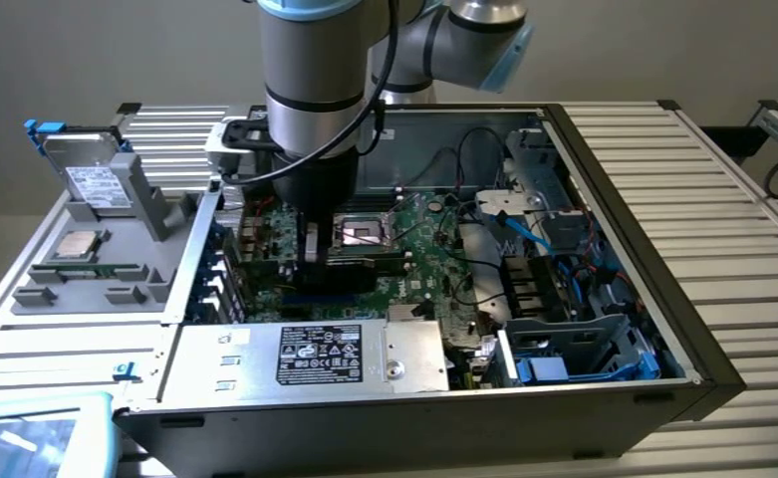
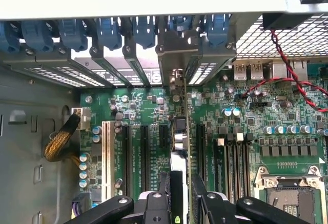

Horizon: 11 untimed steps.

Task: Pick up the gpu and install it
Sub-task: 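Insert the gpu into the slot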

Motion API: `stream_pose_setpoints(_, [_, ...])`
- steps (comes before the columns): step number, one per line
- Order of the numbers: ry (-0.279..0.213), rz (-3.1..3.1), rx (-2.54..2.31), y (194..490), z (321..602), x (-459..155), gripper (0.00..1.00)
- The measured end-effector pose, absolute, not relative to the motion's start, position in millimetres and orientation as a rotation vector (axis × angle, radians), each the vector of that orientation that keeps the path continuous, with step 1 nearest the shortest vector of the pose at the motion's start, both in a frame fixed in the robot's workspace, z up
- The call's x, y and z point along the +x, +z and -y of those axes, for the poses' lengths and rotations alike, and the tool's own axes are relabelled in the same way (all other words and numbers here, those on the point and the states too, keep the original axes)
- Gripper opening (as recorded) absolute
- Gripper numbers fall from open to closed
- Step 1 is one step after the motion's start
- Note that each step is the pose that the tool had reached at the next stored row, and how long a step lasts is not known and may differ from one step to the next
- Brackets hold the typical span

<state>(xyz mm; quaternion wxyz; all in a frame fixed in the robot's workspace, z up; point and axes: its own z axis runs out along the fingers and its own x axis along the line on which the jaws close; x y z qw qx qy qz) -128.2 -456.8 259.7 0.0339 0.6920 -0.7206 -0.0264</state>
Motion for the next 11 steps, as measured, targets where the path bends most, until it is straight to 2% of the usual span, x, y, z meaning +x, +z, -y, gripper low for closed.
stream_pose_setpoints(11, [-0.081,2.218,2.127,257.8,457.1,-127.3,0.28])
